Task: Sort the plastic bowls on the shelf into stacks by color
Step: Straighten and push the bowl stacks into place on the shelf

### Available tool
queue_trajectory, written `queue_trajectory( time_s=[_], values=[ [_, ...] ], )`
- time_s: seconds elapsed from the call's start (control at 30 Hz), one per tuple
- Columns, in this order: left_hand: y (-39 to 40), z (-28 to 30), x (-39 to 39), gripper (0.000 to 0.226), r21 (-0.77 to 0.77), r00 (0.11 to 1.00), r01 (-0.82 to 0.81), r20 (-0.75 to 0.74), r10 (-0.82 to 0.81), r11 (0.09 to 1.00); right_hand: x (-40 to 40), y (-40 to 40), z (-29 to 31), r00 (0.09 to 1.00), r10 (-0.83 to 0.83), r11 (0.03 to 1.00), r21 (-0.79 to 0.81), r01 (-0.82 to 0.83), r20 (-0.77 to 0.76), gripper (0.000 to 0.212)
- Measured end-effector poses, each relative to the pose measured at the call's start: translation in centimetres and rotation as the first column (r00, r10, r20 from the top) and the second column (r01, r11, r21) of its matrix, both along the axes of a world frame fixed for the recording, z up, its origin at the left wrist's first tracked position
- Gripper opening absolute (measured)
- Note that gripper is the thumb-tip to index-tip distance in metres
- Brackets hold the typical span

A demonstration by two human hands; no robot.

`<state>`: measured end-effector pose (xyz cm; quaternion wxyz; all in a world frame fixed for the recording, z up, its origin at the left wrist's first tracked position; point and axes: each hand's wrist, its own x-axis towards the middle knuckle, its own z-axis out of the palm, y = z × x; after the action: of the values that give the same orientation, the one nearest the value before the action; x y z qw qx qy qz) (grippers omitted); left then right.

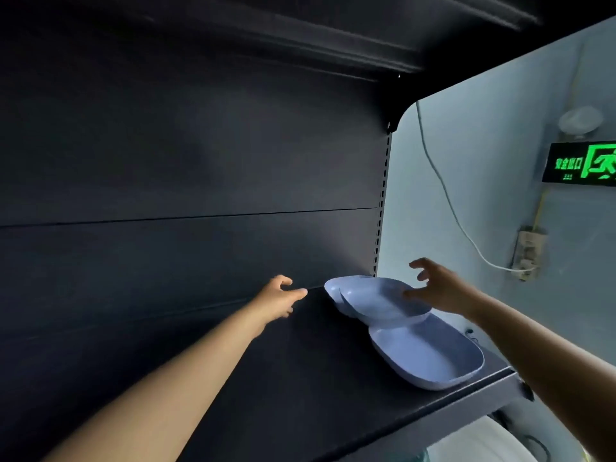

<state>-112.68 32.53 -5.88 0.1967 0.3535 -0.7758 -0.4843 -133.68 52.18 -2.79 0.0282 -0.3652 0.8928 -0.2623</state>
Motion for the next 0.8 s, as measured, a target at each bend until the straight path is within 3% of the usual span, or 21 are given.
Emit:
queue_trajectory(
  time_s=[0.17,0.27,0.43,0.53,0.7,0.8],
  values=[
    [0.5,-2.2,-4.8,0.046,0.2,0.984,-0.145,-0.073,0.162,0.969,-6.0,-2.8,-1.5,0.962,0.1,0.995,-0.053,-0.09,0.254,0.057],
    [0.5,-3.1,-6.4,0.039,0.276,0.966,-0.198,-0.105,0.235,0.941,-7.6,-3.7,-2.6,0.874,0.184,0.983,-0.065,-0.173,0.45,0.047],
    [0.6,-3.3,-7.9,0.025,0.343,0.938,-0.252,-0.141,0.315,0.905,-8.8,-4.5,-3.7,0.742,0.272,0.959,-0.11,-0.261,0.612,0.034],
    [0.7,-3.0,-8.9,0.021,0.345,0.941,-0.255,-0.125,0.314,0.903,-9.6,-4.5,-3.4,0.696,0.307,0.95,-0.171,-0.26,0.649,0.014],
    [0.8,-2.7,-11.2,0.028,0.263,0.941,-0.322,-0.022,0.339,0.91,-11.8,-3.7,-3.2,0.669,0.34,0.94,-0.229,-0.252,0.661,0.022],
    [0.8,-2.5,-12.3,0.044,0.211,0.928,-0.372,0.065,0.367,0.904,-12.9,-3.0,-3.0,0.647,0.357,0.934,-0.273,-0.23,0.674,0.025]
  ],
)
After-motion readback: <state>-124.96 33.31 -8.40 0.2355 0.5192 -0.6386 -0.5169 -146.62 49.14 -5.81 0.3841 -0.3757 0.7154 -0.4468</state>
